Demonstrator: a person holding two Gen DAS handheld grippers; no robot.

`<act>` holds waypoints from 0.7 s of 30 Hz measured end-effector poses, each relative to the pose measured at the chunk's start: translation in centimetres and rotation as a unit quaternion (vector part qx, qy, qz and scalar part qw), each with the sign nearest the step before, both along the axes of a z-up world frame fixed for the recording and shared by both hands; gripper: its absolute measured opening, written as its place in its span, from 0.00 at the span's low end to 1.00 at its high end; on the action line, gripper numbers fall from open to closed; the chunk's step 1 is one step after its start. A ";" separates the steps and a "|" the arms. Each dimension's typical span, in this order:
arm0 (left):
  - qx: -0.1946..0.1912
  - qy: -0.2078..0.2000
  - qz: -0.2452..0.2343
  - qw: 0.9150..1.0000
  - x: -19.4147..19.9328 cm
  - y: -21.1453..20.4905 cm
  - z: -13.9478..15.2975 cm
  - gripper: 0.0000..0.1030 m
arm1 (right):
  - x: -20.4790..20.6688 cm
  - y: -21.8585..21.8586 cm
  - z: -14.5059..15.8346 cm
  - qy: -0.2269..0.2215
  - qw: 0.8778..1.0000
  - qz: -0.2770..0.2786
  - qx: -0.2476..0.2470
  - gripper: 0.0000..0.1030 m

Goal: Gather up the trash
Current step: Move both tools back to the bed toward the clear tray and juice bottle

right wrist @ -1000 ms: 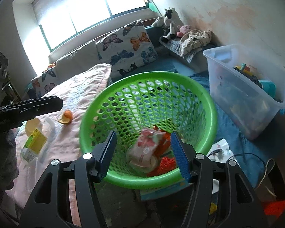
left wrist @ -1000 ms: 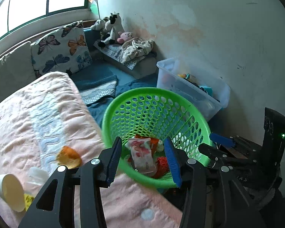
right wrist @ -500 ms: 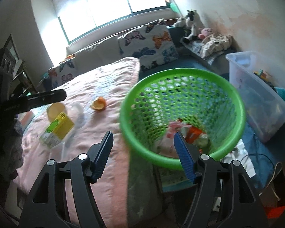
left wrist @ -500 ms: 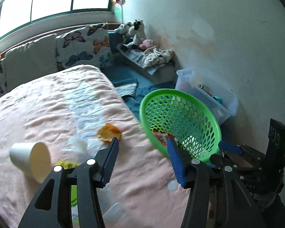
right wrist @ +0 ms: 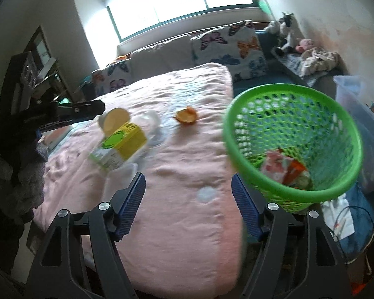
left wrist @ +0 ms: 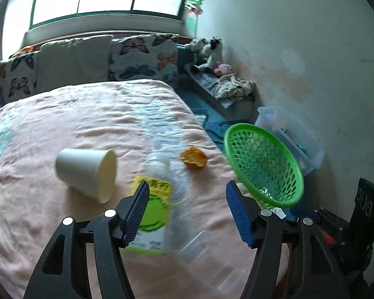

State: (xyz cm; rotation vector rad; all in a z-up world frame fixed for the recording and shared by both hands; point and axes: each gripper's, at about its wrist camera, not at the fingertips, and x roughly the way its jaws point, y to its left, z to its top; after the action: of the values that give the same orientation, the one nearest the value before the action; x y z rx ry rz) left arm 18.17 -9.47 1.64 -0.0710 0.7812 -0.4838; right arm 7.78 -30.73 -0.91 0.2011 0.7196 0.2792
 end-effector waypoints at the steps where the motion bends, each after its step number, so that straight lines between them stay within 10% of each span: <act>1: -0.002 0.001 0.007 1.000 -0.1 0.5 -0.1 0.60 | 0.0 0.4 0.0 0.001 1.000 0.004 0.002 0.70; 21: -0.017 0.023 0.086 0.996 -2.1 8.8 -2.4 0.63 | 1.6 8.6 -1.8 0.025 0.996 0.082 -0.027 0.72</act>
State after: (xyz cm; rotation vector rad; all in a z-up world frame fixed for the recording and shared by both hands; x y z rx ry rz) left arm 16.09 -0.67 -0.77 -0.1796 0.8039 -0.3321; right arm 9.42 -22.12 -2.73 0.0987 0.7932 0.4117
